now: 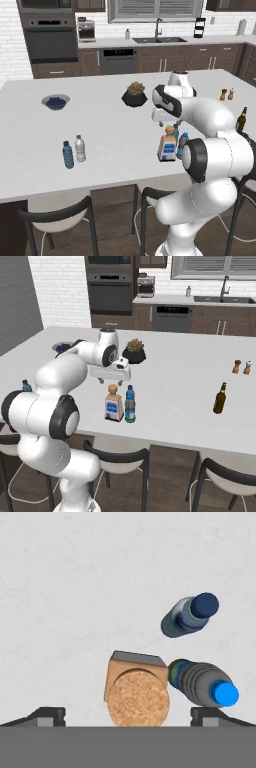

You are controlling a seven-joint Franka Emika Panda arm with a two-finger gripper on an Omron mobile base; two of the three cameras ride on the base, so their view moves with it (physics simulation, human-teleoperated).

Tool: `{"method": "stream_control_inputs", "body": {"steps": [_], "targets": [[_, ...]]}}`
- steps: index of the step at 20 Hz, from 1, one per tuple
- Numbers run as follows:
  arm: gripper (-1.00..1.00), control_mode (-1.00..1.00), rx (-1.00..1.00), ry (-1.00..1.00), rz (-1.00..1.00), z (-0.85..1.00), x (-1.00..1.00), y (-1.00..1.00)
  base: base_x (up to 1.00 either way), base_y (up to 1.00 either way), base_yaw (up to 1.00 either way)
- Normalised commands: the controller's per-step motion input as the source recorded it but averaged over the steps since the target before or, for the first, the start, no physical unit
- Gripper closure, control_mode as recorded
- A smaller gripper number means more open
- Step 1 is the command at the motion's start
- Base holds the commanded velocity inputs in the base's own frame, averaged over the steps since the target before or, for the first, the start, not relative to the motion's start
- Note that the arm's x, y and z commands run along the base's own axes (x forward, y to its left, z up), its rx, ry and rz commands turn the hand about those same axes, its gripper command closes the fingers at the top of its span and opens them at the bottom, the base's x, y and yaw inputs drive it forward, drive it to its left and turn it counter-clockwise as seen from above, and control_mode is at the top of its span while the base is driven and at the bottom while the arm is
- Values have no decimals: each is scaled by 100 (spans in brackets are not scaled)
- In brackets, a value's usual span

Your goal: Move the plastic bottles in the middle to the plastics group, and the glass bottles in the middle to the glass group.

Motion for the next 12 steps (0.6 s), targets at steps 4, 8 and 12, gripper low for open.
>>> {"method": "stream_control_inputs", "body": {"steps": [4, 8, 12], "targets": [[-100, -100, 0, 0, 0, -13, 0, 0, 0, 0, 0], [-100, -100, 0, 0, 0, -24, 0, 0, 0, 0, 0], [-100, -100, 0, 0, 0, -27, 0, 0, 0, 0, 0]]}}
